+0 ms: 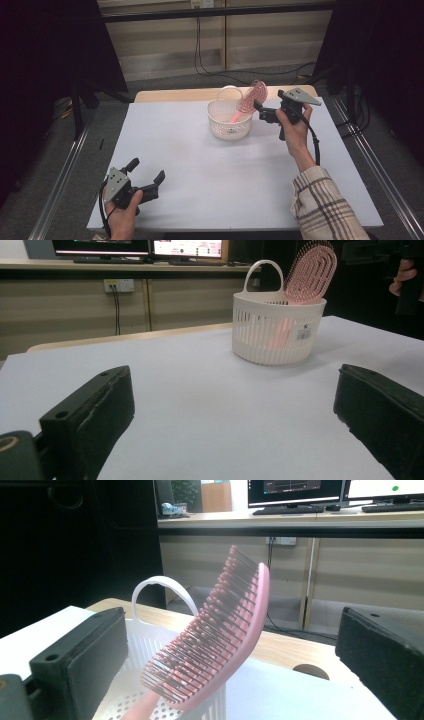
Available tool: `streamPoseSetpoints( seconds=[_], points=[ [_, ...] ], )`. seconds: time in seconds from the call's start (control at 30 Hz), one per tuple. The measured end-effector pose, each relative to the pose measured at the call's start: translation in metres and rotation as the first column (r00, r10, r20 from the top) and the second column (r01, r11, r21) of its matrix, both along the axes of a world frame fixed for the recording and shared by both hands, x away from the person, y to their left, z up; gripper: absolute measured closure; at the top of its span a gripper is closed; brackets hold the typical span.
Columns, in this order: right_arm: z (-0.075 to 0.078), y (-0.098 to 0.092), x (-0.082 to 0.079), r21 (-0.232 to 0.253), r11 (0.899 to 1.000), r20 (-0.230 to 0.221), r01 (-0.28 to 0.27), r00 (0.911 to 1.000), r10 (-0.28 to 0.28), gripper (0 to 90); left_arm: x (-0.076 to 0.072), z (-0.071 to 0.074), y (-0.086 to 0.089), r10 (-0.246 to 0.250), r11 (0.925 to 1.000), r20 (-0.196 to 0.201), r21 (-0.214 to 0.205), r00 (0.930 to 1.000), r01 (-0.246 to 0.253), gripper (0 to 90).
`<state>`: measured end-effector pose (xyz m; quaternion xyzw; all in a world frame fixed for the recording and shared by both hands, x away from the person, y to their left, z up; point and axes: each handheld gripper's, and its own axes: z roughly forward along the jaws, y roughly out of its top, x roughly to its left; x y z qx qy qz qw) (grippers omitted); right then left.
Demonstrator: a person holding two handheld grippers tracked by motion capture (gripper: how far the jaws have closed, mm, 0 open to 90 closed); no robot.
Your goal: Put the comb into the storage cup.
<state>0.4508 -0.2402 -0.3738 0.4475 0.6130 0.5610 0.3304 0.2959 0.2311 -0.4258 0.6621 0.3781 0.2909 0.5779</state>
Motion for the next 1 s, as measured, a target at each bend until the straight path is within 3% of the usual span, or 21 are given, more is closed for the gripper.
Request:
streamPoseSetpoints(
  seconds=[0.47, 0.7, 1.0],
  points=[
    [-0.005, -0.006, -0.016, -0.013, 1.000, 0.017, 0.021, 0.9996, -0.021, 0.3, -0.002, 0.001, 0.001, 0.004, 1.0000, 0.005, -0.003, 1.0000, -0.004, 3.0],
    [-0.009, -0.007, -0.032, -0.073, 0.997, 0.032, 0.031, 0.9991, -0.029, 1.0, -0.003, 0.001, 0.002, 0.005, 1.0000, 0.005, -0.001, 1.0000, -0.005, 3.0],
    [-0.006, -0.011, -0.049, -0.067, 0.998, 0.050, 0.019, 0.9986, -0.016, 0.4, -0.003, 0.001, 0.001, 0.001, 1.0000, 0.012, -0.002, 0.9999, -0.001, 3.0]
  ],
)
